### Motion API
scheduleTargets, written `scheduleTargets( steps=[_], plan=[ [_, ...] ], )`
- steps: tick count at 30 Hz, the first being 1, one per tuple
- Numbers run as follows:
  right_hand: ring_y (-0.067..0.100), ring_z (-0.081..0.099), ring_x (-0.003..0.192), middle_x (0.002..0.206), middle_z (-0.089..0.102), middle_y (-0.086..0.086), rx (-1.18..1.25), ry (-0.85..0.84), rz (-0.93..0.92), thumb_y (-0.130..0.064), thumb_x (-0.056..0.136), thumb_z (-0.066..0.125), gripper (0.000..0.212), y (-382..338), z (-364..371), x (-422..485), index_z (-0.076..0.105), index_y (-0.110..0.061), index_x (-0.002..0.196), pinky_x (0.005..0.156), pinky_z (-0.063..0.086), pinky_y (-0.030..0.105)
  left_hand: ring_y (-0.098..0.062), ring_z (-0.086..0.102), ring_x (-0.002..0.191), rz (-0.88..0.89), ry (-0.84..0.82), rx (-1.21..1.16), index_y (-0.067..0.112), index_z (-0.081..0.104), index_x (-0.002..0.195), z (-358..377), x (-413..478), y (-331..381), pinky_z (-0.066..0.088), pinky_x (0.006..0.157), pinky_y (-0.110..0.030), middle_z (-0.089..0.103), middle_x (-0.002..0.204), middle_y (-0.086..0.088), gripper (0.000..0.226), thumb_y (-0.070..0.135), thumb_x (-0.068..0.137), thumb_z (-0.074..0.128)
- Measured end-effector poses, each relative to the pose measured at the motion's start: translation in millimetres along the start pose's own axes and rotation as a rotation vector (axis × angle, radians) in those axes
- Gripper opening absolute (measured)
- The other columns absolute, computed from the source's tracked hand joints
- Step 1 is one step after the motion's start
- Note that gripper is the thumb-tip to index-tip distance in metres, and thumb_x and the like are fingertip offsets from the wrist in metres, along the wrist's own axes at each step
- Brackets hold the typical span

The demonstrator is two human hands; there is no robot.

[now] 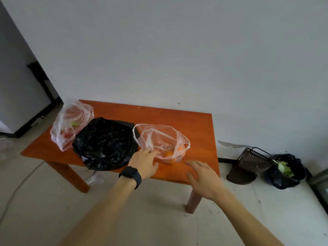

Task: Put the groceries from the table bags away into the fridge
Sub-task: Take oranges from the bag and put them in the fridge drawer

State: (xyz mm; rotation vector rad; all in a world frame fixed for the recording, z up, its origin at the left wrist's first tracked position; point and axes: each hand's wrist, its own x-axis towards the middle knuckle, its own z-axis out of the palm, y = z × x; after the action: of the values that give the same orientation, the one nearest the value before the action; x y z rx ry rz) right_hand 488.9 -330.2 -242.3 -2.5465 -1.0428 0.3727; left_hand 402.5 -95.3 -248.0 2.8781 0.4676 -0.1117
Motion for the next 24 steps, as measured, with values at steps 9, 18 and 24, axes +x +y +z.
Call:
scheduleTargets(
  steps=[9,18,24],
  plan=[
    [0.031,0.057,0.119,0.137,0.056,0.007,-0.035,-0.155,-0.017,-0.017,0.103,0.041,0.039,1.3,28.4,168.7,0.047,-0.018,0.142,0.094,0.051,0.045,-0.026,0.048,0.126,0.15,-0.116,0.183,0.02,0.055,0.134,38.9,140.6,-35.3,0.038,0.107,-0.041,0.059,0.129,-0.004,0.036,0.022,0.1,0.045],
    [0.031,0.06,0.115,0.124,0.062,0.006,-0.228,-0.449,0.18,-0.02,0.096,0.048,0.037,26.5,71.6,287.2,0.05,-0.024,0.133,0.09,0.049,0.042,-0.028,0.045,0.125,0.47,-0.387,0.284,0.019,0.058,0.133,90.0,242.4,-52.5,0.033,0.106,-0.043,0.057,0.135,-0.005,0.036,0.032,0.102,0.046],
    [0.032,0.045,0.134,0.147,0.042,0.005,-0.375,-0.587,0.358,-0.057,0.086,0.062,0.074,65.1,82.1,297.4,0.036,-0.022,0.146,0.098,0.046,0.046,-0.029,0.043,0.127,0.656,-0.499,0.33,0.024,0.059,0.13,126.1,272.4,-57.7,0.029,0.107,-0.046,0.057,0.136,-0.002,0.053,0.06,0.092,0.05]
  ],
)
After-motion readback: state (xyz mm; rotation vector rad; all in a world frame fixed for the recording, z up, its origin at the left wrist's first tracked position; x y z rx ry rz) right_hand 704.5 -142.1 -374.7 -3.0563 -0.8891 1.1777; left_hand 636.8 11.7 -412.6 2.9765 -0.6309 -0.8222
